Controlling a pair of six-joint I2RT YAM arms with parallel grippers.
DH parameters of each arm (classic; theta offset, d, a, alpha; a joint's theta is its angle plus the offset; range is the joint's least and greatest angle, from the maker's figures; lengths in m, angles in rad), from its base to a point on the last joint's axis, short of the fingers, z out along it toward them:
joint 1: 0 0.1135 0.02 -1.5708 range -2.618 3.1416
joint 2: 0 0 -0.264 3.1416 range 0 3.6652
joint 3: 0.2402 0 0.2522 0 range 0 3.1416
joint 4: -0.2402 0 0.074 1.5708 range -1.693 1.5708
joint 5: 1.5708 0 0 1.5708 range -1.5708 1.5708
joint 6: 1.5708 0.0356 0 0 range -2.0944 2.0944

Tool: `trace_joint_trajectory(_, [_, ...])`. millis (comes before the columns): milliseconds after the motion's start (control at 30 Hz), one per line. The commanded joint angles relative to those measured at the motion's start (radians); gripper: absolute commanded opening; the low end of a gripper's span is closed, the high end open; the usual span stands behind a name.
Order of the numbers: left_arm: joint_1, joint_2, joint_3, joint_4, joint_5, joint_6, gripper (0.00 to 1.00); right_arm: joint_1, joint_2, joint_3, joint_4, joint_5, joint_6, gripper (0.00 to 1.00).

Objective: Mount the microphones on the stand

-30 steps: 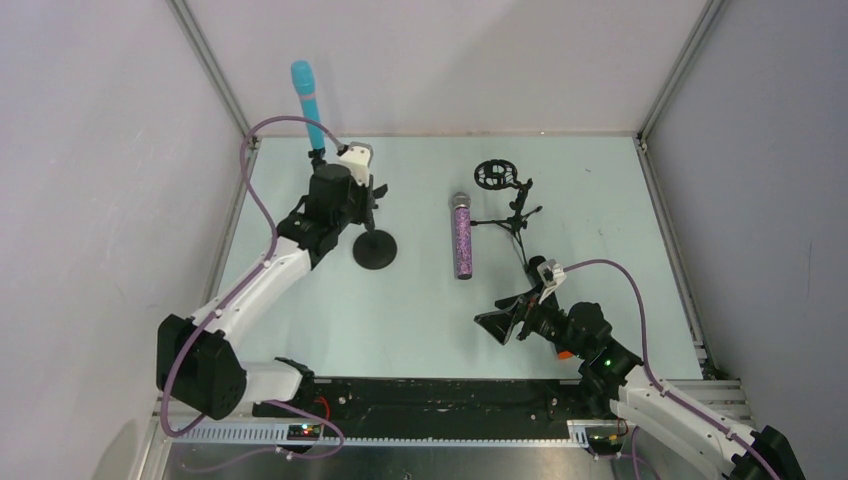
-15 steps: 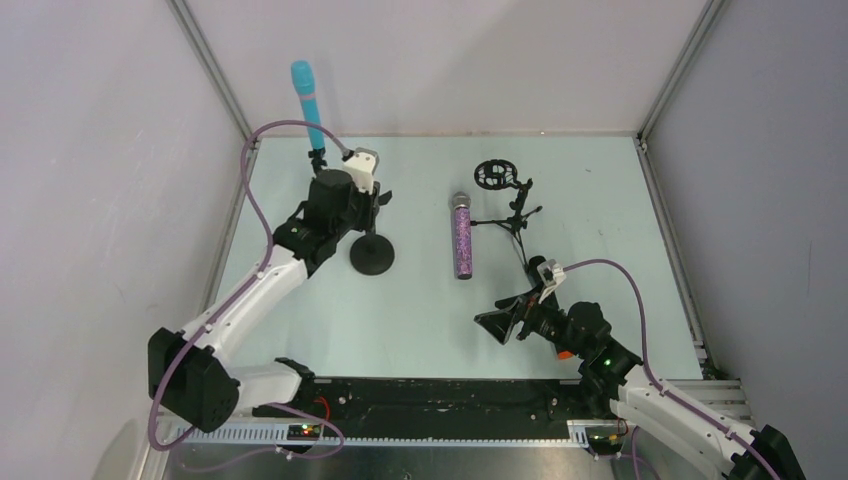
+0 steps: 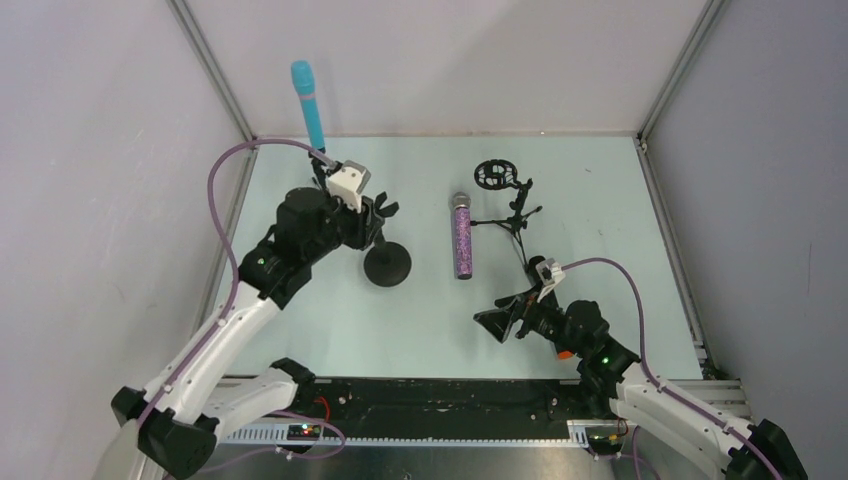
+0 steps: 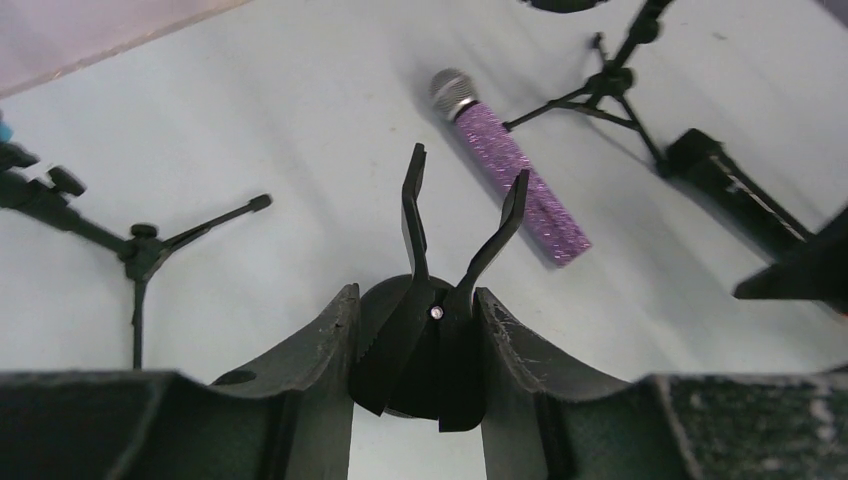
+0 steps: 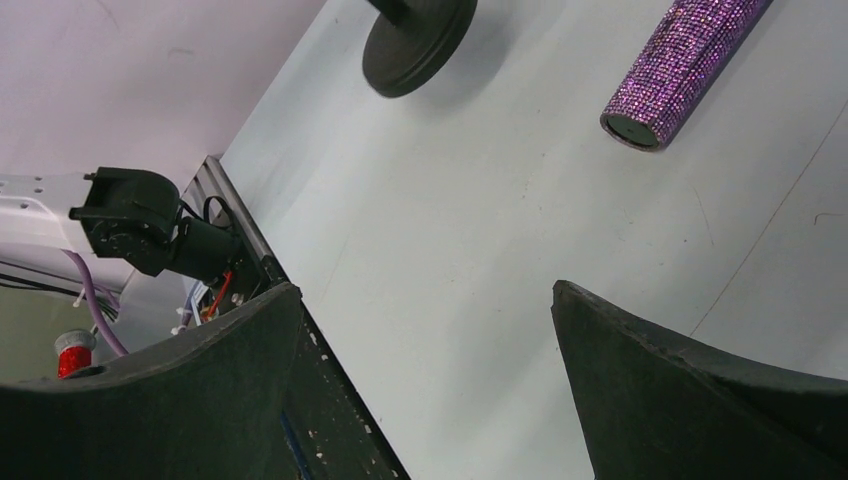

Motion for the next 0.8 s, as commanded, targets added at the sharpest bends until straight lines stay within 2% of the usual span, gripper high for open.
trace_joint_trajectory(0, [-0.019,-0.068,0.001,0.063,0.167,0.000,0.00,-0.006,0.009,0.051,0.027,0.024,-0.034,1.00])
trace_joint_trajectory(467, [-0.139,-0.072,-0.011,0.061,0.300,0.045,0.00,-0.019,-0.008,0.057,0.018,0.014,-0.039,1.00])
trace_joint_trajectory(600, [-0.177,-0.063,-0.022,0.056,0.249,0.074,0.00,-0.023,-0.008,0.057,0.015,0.011,-0.041,1.00])
trace_joint_trajectory(767, [-0.188,-0.056,-0.026,0.051,0.111,0.090,0.00,-0.024,-0.014,0.059,-0.002,0.011,-0.043,1.00])
